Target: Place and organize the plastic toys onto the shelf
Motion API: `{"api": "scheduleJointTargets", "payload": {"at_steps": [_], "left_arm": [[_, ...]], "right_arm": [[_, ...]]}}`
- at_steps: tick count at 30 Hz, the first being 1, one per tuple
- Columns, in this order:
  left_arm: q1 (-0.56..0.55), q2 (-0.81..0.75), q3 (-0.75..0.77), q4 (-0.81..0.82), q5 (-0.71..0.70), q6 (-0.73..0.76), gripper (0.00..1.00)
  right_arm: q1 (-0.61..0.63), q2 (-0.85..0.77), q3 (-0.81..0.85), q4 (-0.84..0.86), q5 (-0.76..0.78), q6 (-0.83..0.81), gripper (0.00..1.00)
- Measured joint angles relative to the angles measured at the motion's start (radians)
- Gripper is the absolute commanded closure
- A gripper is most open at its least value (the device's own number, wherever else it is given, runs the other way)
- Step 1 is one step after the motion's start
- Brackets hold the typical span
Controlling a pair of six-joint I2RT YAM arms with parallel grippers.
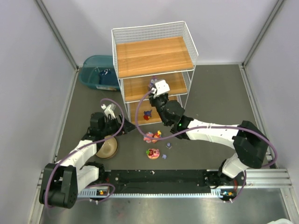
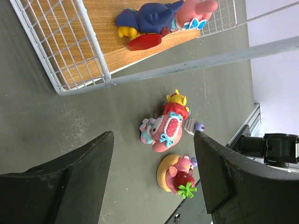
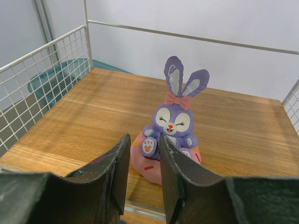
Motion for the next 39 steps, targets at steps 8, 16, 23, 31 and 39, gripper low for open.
{"api": "scheduleJointTargets", "payload": {"at_steps": [8, 16, 23, 31, 39], "left_arm": [[0.000, 0.000, 0.000, 0.000, 0.000, 0.000, 0.25], [0.000, 0.000, 0.000, 0.000, 0.000, 0.000, 0.25], [0.000, 0.000, 0.000, 0.000, 0.000, 0.000, 0.25], [0.000, 0.000, 0.000, 0.000, 0.000, 0.000, 0.25], [0.000, 0.000, 0.000, 0.000, 0.000, 0.000, 0.25]], "right_arm": [[0.000, -0.010, -0.016, 0.006, -0.027, -0.029, 0.69], [0.001, -0.024, -0.034, 0.013, -0.041, -0.045, 0.69], [0.001, -0.029, -0.043, 0.018, -0.046, -0.054, 0.64], [0.002, -0.047, -0.056, 0.010, -0.052, -0.055, 0.48], [-0.001, -0.051, -0.060, 0.007, -0.051, -0.056, 0.44]]}}
